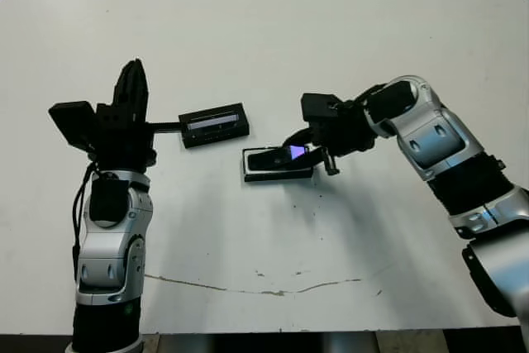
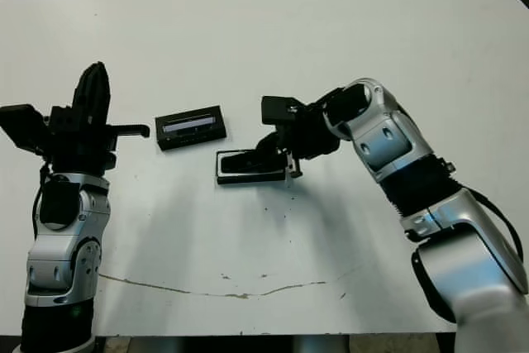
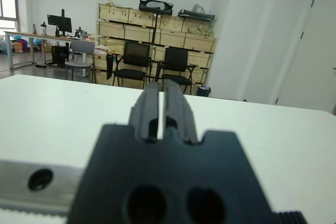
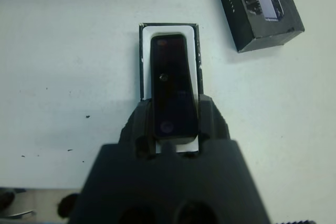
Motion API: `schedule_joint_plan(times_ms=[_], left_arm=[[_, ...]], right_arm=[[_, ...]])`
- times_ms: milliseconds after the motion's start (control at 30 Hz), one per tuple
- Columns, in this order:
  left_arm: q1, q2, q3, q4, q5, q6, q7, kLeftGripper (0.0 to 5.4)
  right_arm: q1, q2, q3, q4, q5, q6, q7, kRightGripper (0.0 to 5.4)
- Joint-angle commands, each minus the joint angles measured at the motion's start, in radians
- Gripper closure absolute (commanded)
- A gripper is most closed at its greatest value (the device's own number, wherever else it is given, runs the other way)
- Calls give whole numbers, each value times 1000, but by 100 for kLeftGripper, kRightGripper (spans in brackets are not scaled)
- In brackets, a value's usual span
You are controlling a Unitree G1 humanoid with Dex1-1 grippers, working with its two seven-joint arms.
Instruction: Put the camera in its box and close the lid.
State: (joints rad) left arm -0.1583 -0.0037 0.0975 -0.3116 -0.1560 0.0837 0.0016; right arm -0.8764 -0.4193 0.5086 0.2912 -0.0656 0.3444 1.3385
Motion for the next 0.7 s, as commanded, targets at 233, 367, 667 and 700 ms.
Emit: schedule_joint_plan(times_ms=[233, 367, 667, 700], left_arm=[[20, 5, 4, 23, 4, -1, 1, 540], [19, 5, 5, 22, 3, 1, 1, 540], [13, 8, 6, 25, 4, 3, 1, 540], [13, 8, 6, 25, 5, 4, 1, 540]], right_arm=[[22, 49, 62, 15, -48, 23, -25, 472], [27, 38, 52, 17, -55, -11, -30, 472], [-56, -12, -26, 111, -27, -159, 14, 314], [-66, -19, -29, 110, -34, -161, 13, 297]])
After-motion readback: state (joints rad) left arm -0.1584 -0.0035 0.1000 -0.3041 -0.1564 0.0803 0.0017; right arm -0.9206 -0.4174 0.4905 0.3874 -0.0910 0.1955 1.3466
